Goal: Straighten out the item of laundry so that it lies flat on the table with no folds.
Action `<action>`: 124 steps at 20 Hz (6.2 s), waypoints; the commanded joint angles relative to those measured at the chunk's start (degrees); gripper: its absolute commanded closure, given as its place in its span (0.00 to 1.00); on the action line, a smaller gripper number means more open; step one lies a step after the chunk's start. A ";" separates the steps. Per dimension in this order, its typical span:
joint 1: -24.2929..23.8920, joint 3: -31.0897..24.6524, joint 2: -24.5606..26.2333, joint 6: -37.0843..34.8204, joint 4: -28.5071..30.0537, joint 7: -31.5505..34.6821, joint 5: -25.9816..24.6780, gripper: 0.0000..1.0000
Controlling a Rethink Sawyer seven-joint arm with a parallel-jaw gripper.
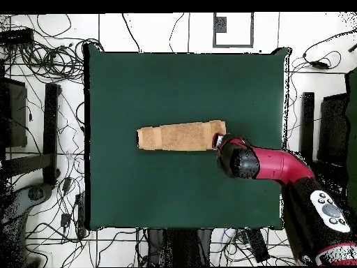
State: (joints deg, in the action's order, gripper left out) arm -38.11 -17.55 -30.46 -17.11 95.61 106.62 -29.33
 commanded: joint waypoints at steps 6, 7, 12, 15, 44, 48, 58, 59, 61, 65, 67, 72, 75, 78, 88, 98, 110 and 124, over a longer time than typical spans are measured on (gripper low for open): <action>1.60 -5.28 6.50 -3.26 -4.33 -4.11 -1.95 0.00; 1.57 -5.34 6.65 -3.17 -4.40 -4.15 -1.98 0.00; 1.70 -5.40 7.68 -2.30 -5.34 -4.01 -2.28 0.00; 1.75 -5.55 8.33 -1.74 -5.78 -3.77 -2.33 0.00; 4.39 -3.45 4.02 -2.65 -2.78 -0.56 -1.16 0.00; 4.56 -3.38 3.90 -2.75 -2.59 -0.49 -1.03 0.00; 4.91 -2.99 4.82 -1.10 -2.67 0.12 -1.58 0.00; 4.80 -3.04 5.00 -0.79 -2.68 0.06 -1.72 0.00; 4.57 -3.14 5.38 0.10 -2.62 0.03 -2.09 0.00; 4.41 -3.06 5.99 2.08 -2.33 0.21 -2.97 0.00; 4.48 -2.90 6.20 2.16 -2.49 0.08 -3.20 0.00; 4.69 -2.63 6.52 3.02 -2.91 0.04 -3.80 0.00; 4.51 -2.93 6.62 0.76 -2.92 -1.54 -3.82 0.00; 4.51 -2.75 6.57 1.91 -2.63 -0.98 -4.02 0.00; 3.86 -3.28 6.88 2.56 -2.28 -1.24 -4.19 0.00; 5.59 -1.17 7.16 1.40 -2.86 -0.28 -5.66 1.00; 5.58 -0.88 7.31 3.77 -2.19 1.00 -6.23 1.00; 3.54 -3.41 -6.14 -4.06 5.66 -2.77 -3.44 1.00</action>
State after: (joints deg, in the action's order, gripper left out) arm -35.14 -17.15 -31.96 -16.06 95.47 106.62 -32.19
